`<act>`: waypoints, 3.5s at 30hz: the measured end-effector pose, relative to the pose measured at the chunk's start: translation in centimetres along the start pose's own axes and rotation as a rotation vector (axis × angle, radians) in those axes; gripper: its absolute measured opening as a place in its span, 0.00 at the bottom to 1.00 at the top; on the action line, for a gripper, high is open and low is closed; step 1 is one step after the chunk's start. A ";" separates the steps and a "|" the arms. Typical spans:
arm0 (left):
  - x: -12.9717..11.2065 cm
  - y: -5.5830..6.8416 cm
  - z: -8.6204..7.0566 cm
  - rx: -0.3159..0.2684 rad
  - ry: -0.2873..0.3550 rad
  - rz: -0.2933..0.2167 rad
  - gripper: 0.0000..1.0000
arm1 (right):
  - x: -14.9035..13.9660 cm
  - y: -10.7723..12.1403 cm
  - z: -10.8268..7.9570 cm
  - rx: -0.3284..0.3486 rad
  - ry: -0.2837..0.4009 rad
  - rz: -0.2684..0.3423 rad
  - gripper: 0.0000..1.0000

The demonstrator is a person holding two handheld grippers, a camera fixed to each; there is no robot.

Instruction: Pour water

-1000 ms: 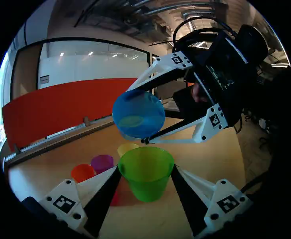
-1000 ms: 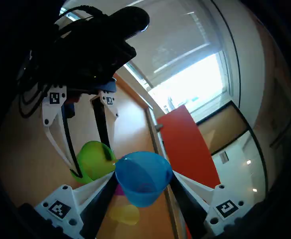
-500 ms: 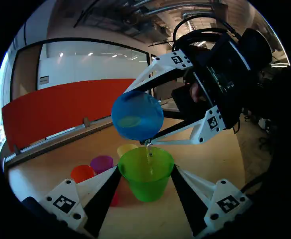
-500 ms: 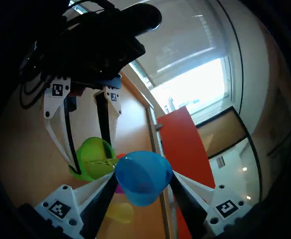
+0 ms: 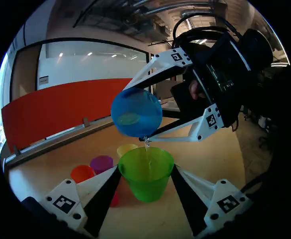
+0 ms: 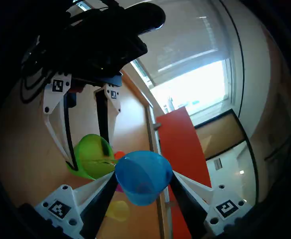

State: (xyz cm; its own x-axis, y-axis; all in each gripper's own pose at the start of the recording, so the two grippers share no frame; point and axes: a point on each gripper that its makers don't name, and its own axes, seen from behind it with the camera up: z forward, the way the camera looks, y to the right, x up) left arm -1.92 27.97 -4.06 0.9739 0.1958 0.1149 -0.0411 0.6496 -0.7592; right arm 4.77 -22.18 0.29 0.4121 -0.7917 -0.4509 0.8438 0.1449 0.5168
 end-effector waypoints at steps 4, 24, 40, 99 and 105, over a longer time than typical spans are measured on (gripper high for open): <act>0.0 0.1 0.1 -0.004 -0.002 0.003 0.88 | 0.0 0.1 -0.1 -0.003 -0.001 -0.010 0.91; 0.0 0.5 0.4 -0.014 -0.009 0.014 0.87 | -0.5 0.0 -0.8 -0.011 -0.024 -0.066 0.91; -0.1 0.7 0.7 -0.021 -0.012 0.020 0.88 | -0.7 0.0 -0.8 -0.012 -0.031 -0.100 0.91; 0.1 0.6 1.1 -0.015 -0.003 0.012 0.88 | -0.9 0.9 -1.1 -0.039 -0.045 -0.256 0.91; 0.1 0.6 1.2 -0.013 -0.001 0.012 0.87 | -0.9 0.9 -1.1 -0.037 -0.042 -0.272 0.91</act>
State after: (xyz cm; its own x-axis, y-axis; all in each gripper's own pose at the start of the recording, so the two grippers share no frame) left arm -2.09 29.28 -3.77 0.9732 0.2038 0.1064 -0.0496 0.6378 -0.7686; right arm 5.50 -20.69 0.41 0.1550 -0.8282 -0.5385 0.9338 -0.0551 0.3535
